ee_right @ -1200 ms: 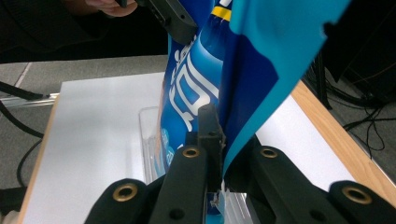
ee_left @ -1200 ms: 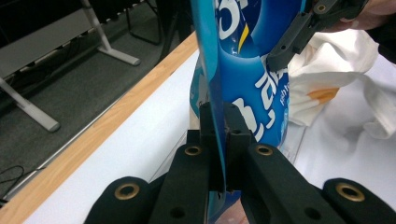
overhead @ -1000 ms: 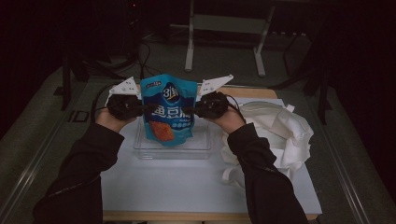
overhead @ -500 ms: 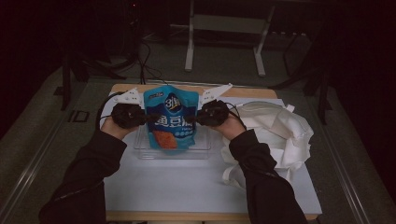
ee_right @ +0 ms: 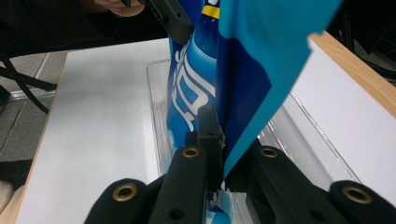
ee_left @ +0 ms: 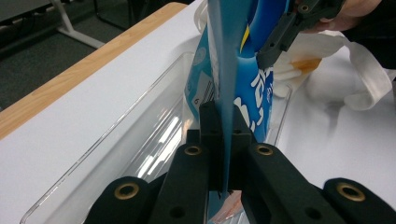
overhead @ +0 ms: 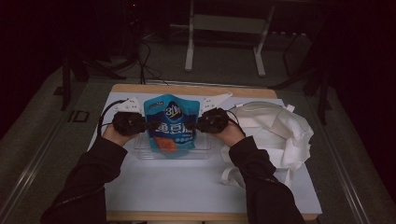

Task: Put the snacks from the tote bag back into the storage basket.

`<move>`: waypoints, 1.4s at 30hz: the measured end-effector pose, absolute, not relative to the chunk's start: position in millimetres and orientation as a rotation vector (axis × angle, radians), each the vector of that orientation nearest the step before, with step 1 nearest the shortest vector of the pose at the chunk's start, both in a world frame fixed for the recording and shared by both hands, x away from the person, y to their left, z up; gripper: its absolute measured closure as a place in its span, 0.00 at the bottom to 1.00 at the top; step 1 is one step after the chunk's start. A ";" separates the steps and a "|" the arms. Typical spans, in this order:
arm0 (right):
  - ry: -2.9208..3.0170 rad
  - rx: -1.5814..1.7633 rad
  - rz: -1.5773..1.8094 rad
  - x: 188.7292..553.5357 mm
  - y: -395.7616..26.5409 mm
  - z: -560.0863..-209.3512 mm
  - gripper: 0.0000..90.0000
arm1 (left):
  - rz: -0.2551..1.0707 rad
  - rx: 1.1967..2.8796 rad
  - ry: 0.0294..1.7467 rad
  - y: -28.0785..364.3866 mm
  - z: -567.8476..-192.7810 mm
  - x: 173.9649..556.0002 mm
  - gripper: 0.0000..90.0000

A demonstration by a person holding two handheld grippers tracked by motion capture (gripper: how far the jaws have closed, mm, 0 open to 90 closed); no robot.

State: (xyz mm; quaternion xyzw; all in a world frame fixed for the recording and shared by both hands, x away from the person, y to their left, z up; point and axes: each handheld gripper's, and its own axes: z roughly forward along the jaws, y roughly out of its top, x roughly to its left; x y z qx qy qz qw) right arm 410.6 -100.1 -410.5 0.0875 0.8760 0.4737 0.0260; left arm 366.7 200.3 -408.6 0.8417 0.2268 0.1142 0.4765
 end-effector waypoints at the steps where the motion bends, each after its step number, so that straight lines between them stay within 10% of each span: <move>1: 2.707 0.271 1.464 410.6 -100.1 -410.5 0.98 | 0.275 2.054 0.555 200.5 -409.9 366.5 1.00; 25: 2.668 0.275 1.481 403.7 -103.6 -415.9 0.90 | 0.318 1.988 0.578 205.3 -416.8 353.6 0.94; 31: 2.617 0.322 1.514 404.3 -108.7 -409.9 0.60 | 0.336 1.970 0.622 213.7 -416.0 348.2 0.76; 37: 2.581 0.382 1.478 404.0 -113.6 -410.8 0.34 | 0.354 1.957 0.675 213.2 -414.8 343.2 0.29; 42: 2.589 0.396 1.488 401.9 -115.2 -412.6 0.16 | 0.337 1.959 0.694 216.6 -414.1 338.7 0.11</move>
